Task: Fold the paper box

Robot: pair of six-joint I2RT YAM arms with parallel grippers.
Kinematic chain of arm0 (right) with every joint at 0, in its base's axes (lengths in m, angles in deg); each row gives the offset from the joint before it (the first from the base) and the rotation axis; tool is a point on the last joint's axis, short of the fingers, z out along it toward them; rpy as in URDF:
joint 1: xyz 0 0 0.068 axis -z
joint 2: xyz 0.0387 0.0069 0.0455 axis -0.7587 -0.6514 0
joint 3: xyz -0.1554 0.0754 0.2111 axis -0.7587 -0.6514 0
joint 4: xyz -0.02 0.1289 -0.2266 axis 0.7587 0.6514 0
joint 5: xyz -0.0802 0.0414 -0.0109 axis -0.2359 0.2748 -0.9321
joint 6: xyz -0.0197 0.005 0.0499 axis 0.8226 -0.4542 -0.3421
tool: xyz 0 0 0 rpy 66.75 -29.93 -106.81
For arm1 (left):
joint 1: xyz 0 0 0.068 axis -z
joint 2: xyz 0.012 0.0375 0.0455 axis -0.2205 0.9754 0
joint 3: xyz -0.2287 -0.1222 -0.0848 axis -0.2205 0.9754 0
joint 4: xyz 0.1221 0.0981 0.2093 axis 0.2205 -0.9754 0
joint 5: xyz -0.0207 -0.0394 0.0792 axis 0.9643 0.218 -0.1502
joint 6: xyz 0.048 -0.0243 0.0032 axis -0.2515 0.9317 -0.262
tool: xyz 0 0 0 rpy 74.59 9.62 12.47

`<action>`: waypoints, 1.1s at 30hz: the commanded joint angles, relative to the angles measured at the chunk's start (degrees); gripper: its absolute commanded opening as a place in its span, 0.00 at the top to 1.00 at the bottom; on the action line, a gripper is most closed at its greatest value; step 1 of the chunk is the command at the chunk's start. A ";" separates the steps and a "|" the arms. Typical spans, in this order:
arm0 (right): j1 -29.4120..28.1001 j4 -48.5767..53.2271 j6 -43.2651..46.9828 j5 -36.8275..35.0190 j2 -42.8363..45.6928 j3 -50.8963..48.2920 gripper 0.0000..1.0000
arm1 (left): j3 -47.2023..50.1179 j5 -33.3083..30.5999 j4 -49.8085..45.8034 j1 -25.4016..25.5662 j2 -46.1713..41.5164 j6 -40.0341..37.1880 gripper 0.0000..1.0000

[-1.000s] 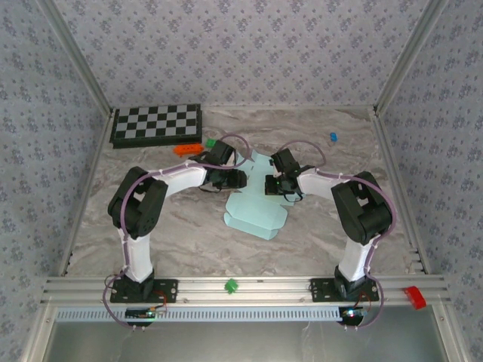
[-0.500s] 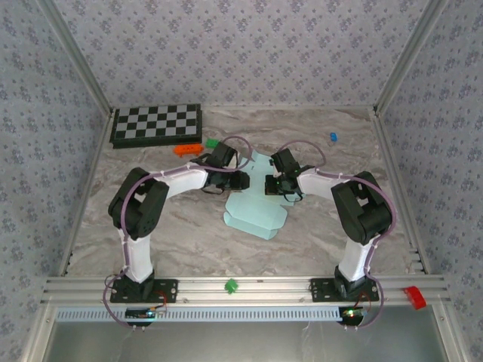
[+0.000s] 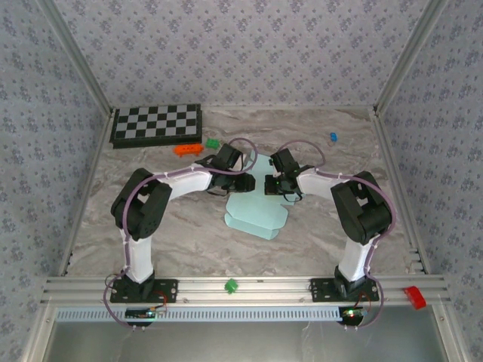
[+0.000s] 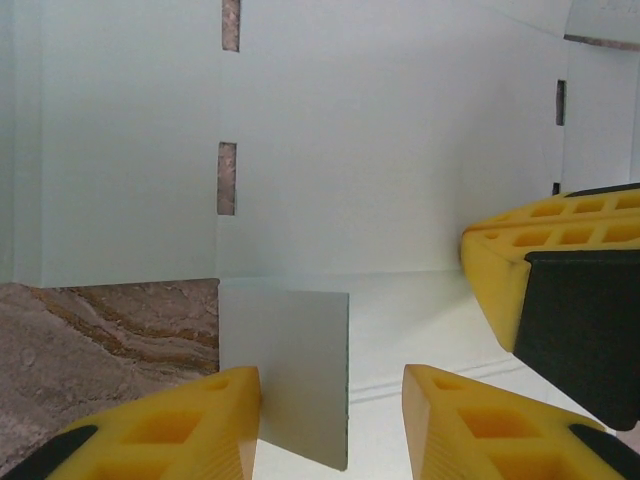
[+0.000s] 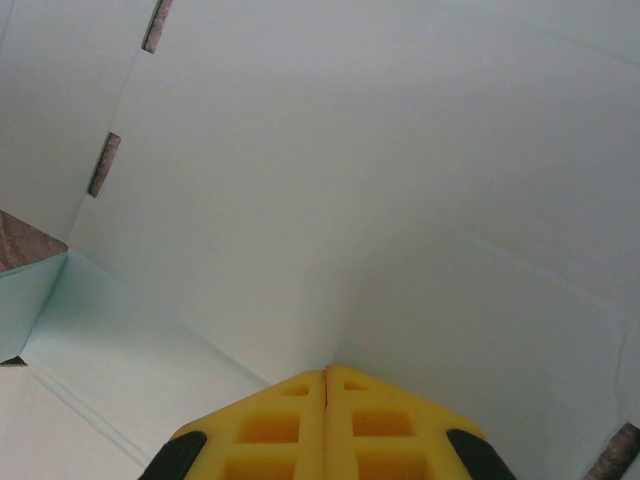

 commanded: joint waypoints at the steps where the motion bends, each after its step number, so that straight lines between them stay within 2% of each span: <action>1: -0.56 3.94 0.23 -0.93 -2.35 -0.02 0.98 | -1.93 -0.60 -0.69 0.48 -0.08 -0.57 0.58; 9: -0.51 4.17 -0.20 -1.17 -0.01 -0.11 0.97 | -0.51 -9.53 -3.67 0.48 -5.54 -1.77 0.53; 17: -0.31 5.53 -0.48 -1.52 4.38 1.31 0.89 | -0.17 -14.88 -8.39 1.41 -10.98 -4.08 0.53; 19: -0.21 6.24 -0.08 -1.52 5.53 1.98 0.86 | -0.31 -15.03 -9.54 1.93 -11.51 -4.29 0.58; 26: 2.42 10.57 3.33 -1.65 7.31 5.59 0.78 | -0.82 -11.76 -10.88 4.27 -10.68 -3.49 0.87; 33: 8.09 12.81 10.14 3.26 3.69 9.81 0.78 | -1.01 -9.47 -9.21 7.32 -7.54 -0.92 0.93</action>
